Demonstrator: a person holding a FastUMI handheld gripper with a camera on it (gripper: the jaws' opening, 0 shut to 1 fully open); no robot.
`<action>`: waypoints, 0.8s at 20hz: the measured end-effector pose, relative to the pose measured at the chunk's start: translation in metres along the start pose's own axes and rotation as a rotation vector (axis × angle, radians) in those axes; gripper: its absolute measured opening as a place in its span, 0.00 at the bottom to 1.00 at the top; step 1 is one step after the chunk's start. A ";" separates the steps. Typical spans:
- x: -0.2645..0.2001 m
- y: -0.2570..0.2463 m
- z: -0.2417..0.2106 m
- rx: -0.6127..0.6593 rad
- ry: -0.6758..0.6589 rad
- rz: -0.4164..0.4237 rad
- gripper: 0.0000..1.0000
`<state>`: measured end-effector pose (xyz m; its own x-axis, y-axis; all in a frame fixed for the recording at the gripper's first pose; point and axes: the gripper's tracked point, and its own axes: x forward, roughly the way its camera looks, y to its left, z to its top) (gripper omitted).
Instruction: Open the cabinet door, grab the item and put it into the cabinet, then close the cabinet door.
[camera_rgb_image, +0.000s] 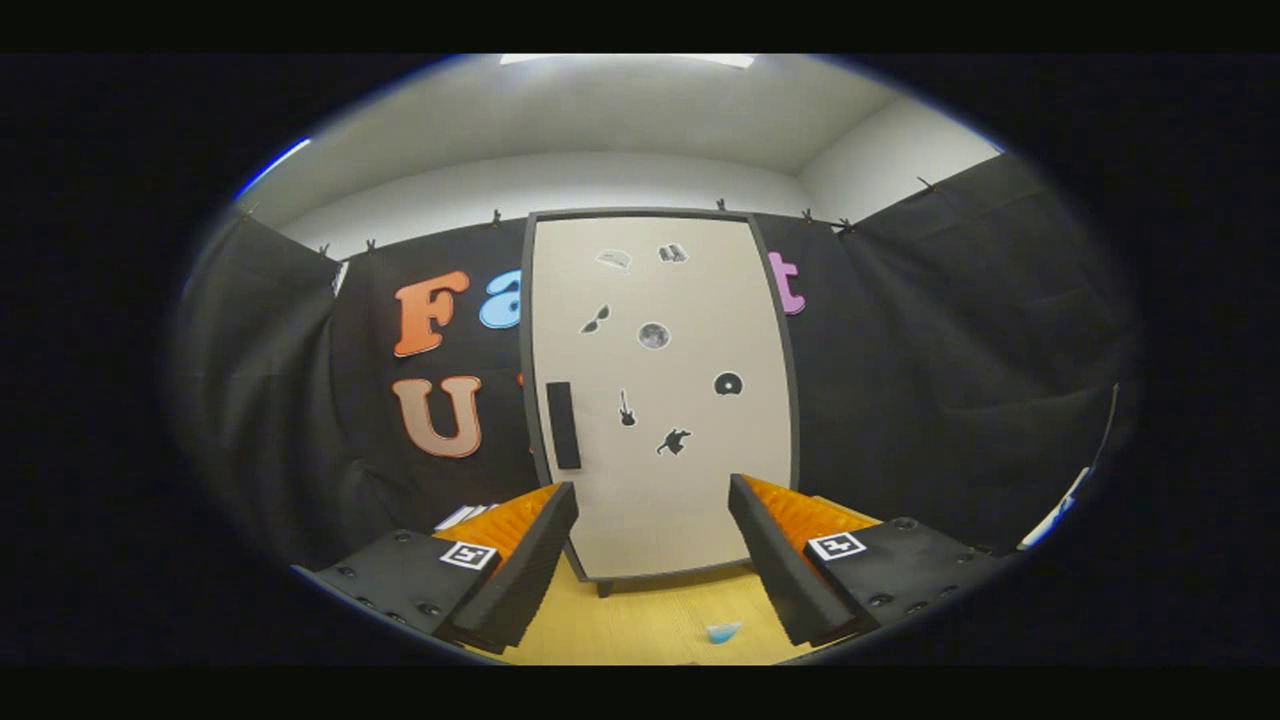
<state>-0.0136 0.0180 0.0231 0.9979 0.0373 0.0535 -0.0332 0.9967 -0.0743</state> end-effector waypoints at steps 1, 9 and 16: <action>0.004 0.002 0.001 0.000 0.002 0.002 0.97; 0.054 0.041 0.009 -0.034 0.009 0.064 0.97; 0.125 0.078 0.006 -0.037 0.070 0.129 0.97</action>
<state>0.1085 0.1012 0.0302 0.9870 0.1581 -0.0280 -0.1603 0.9806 -0.1129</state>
